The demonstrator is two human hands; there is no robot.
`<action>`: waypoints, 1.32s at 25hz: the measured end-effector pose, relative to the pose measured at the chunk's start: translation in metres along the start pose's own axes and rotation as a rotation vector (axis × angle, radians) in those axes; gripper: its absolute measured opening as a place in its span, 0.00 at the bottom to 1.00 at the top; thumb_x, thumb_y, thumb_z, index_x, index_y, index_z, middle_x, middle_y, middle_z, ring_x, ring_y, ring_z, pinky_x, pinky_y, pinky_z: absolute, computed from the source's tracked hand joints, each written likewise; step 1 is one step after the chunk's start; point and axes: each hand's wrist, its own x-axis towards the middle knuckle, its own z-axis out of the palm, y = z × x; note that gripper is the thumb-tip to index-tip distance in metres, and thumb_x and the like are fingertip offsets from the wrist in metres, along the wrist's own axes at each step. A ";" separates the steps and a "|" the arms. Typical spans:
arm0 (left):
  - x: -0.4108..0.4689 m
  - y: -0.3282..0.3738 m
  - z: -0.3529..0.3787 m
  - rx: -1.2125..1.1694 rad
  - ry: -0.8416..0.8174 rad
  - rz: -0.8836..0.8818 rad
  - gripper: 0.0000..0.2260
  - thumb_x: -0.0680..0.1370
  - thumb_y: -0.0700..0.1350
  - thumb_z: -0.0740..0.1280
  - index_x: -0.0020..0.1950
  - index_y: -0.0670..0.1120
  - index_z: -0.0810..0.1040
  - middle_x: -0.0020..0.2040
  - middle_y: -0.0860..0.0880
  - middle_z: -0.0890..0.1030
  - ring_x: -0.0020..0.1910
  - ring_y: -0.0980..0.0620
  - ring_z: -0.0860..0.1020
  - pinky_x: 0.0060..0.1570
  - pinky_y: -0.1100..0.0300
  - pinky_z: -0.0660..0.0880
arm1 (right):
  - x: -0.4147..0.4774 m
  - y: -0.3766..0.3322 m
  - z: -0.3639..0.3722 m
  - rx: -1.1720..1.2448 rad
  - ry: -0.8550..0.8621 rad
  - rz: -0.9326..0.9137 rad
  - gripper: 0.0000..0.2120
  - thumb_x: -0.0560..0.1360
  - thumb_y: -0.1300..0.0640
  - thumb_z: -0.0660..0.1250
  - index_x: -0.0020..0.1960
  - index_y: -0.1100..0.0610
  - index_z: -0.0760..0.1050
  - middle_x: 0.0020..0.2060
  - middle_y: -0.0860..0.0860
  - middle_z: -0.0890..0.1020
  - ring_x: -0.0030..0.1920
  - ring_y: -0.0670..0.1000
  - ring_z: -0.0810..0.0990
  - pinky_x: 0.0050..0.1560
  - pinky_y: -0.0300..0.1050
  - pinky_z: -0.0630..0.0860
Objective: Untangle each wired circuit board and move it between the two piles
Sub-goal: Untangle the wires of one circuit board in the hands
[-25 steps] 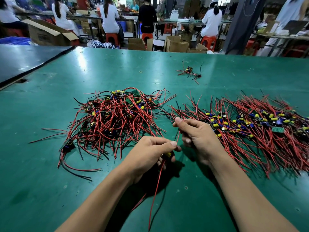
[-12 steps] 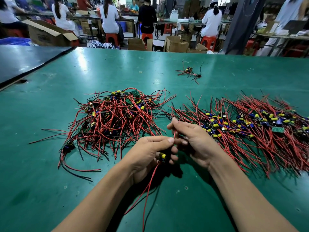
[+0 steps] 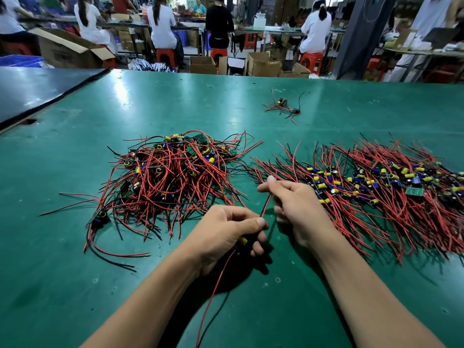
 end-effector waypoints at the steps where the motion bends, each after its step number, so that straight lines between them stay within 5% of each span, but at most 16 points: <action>1: -0.001 0.000 0.000 0.008 -0.003 0.003 0.04 0.77 0.35 0.67 0.45 0.35 0.78 0.32 0.42 0.79 0.26 0.50 0.76 0.29 0.62 0.75 | 0.000 -0.001 0.000 0.124 0.008 0.046 0.16 0.83 0.50 0.64 0.44 0.59 0.82 0.24 0.45 0.64 0.21 0.43 0.58 0.21 0.36 0.54; 4: -0.002 0.002 0.000 0.027 -0.005 0.011 0.04 0.77 0.35 0.67 0.46 0.34 0.78 0.32 0.42 0.79 0.26 0.50 0.77 0.29 0.62 0.75 | 0.000 -0.014 -0.005 0.619 -0.131 0.302 0.18 0.81 0.51 0.63 0.38 0.58 0.80 0.27 0.47 0.70 0.18 0.42 0.59 0.17 0.34 0.54; 7: -0.001 0.003 0.000 0.002 0.023 -0.004 0.05 0.78 0.36 0.67 0.47 0.33 0.78 0.32 0.41 0.79 0.26 0.49 0.77 0.30 0.60 0.75 | -0.002 -0.021 -0.014 0.796 -0.307 0.362 0.15 0.75 0.52 0.64 0.34 0.57 0.81 0.30 0.47 0.75 0.18 0.43 0.60 0.21 0.35 0.53; 12: 0.002 0.001 0.000 -0.043 0.082 0.015 0.05 0.78 0.36 0.66 0.49 0.34 0.78 0.31 0.40 0.78 0.26 0.47 0.77 0.29 0.59 0.75 | -0.006 -0.016 -0.002 0.394 -0.252 0.193 0.20 0.76 0.42 0.65 0.42 0.57 0.85 0.28 0.47 0.68 0.20 0.43 0.61 0.22 0.34 0.56; 16: 0.003 0.000 0.000 -0.013 0.124 0.069 0.06 0.78 0.35 0.67 0.41 0.37 0.76 0.33 0.39 0.79 0.26 0.47 0.77 0.29 0.59 0.75 | -0.016 -0.002 0.010 0.133 -0.347 0.122 0.19 0.75 0.42 0.72 0.49 0.59 0.84 0.24 0.54 0.74 0.21 0.51 0.73 0.24 0.42 0.75; 19: 0.003 0.000 -0.001 0.011 0.094 0.086 0.05 0.78 0.34 0.67 0.42 0.36 0.76 0.34 0.39 0.79 0.25 0.48 0.76 0.29 0.60 0.75 | -0.014 -0.002 0.006 -0.021 -0.275 0.073 0.22 0.79 0.39 0.65 0.47 0.57 0.85 0.23 0.54 0.76 0.22 0.51 0.76 0.25 0.37 0.72; 23: 0.001 0.004 -0.004 0.037 0.045 0.095 0.03 0.78 0.35 0.67 0.44 0.36 0.76 0.32 0.42 0.79 0.26 0.49 0.75 0.30 0.61 0.74 | -0.004 -0.003 0.002 -0.103 -0.144 0.003 0.26 0.81 0.38 0.58 0.45 0.54 0.87 0.21 0.48 0.64 0.20 0.45 0.60 0.21 0.35 0.58; 27: -0.001 0.003 -0.005 0.089 -0.014 0.071 0.04 0.77 0.36 0.67 0.43 0.37 0.77 0.32 0.43 0.79 0.26 0.49 0.75 0.31 0.61 0.74 | 0.003 -0.005 -0.001 0.243 -0.032 0.143 0.29 0.85 0.42 0.53 0.43 0.58 0.84 0.29 0.50 0.59 0.20 0.44 0.54 0.20 0.36 0.52; 33: 0.000 0.002 -0.006 0.058 -0.047 0.048 0.03 0.76 0.38 0.69 0.45 0.37 0.79 0.34 0.41 0.80 0.27 0.48 0.77 0.33 0.59 0.76 | 0.000 -0.019 -0.011 0.908 -0.311 0.380 0.26 0.83 0.49 0.55 0.35 0.56 0.83 0.27 0.46 0.71 0.22 0.45 0.55 0.24 0.38 0.56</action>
